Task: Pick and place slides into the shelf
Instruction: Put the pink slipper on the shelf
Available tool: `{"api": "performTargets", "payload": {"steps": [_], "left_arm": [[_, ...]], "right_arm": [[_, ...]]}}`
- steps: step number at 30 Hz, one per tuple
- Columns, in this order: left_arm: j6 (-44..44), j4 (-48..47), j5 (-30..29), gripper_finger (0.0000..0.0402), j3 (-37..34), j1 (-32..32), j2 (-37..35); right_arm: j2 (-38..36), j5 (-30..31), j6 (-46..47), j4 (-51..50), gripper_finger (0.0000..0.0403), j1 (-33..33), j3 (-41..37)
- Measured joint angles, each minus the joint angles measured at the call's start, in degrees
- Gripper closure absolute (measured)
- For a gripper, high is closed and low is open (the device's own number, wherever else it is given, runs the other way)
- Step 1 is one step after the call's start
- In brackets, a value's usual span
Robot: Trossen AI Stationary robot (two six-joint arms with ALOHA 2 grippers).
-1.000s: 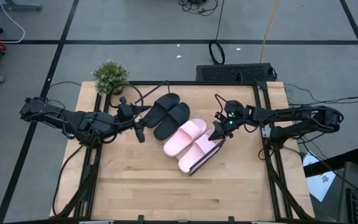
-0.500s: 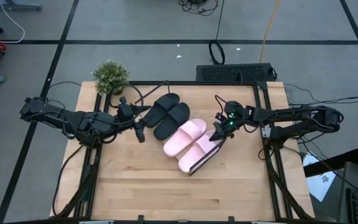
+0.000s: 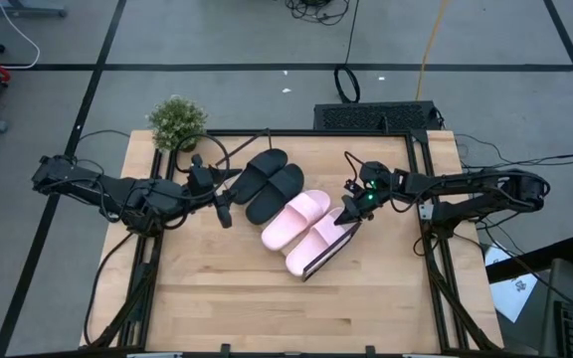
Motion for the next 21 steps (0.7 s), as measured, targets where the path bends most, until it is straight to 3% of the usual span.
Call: {"api": "performTargets", "payload": {"steps": [8, 21], "left_arm": [[0.0, 0.0, 0.0, 0.0224, 0.0, 0.0, 0.0], [0.0, 0.0, 0.0, 0.0224, 0.0, 0.0, 0.0]], "right_arm": [[0.0, 1.5, -1.7, -2.1, 0.0377, -0.1, 0.0], [0.0, 2.9, -0.6, -0.6, 0.0297, -0.1, 0.0]]}}
